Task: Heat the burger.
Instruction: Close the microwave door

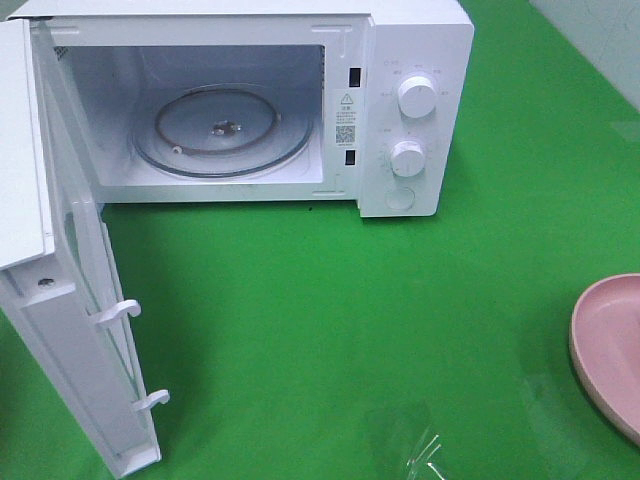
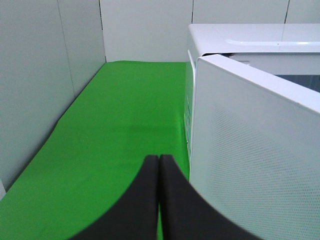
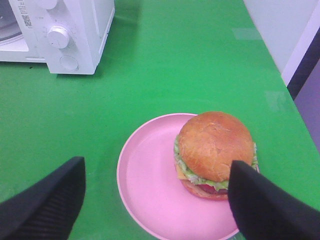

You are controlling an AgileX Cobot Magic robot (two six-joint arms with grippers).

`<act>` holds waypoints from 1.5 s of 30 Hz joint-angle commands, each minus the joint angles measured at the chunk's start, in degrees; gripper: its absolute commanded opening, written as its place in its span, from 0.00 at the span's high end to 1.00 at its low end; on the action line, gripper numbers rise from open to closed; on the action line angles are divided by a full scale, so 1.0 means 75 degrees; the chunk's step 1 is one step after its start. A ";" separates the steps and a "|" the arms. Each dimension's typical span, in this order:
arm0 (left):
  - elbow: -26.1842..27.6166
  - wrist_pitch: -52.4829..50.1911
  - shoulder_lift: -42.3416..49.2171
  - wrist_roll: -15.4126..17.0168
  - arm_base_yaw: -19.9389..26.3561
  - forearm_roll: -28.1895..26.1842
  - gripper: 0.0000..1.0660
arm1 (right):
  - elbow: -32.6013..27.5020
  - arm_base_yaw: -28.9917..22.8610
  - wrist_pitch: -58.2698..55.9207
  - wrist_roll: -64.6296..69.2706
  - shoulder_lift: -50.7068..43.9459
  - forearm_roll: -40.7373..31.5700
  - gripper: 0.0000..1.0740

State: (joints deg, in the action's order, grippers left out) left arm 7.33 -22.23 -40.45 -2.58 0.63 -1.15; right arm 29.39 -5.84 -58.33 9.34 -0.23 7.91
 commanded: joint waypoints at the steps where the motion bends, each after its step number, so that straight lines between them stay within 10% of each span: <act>1: -0.0008 -0.0756 -0.0810 0.0344 -0.0031 0.0298 1.00 | -0.0046 0.0053 0.0084 -0.0099 -0.0199 0.0000 0.30; 10: 0.0008 -0.2154 -0.2223 0.1566 -0.0252 0.2422 1.00 | -0.0046 0.0053 0.0084 -0.0099 -0.0199 0.0000 0.30; 23: 0.0581 -0.3461 -0.4545 0.2368 -0.0252 0.3529 1.00 | -0.0046 0.0053 0.0084 -0.0099 -0.0199 0.0000 0.30; 45: 0.1620 -0.3957 -0.6700 0.1597 -0.2697 0.1513 1.00 | -0.0046 0.0053 0.0084 -0.0099 -0.0199 0.0000 0.30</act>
State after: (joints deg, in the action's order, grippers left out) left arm 17.48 -51.22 -89.50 10.08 -17.36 12.61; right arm 29.39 -5.84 -58.33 9.34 -0.23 7.91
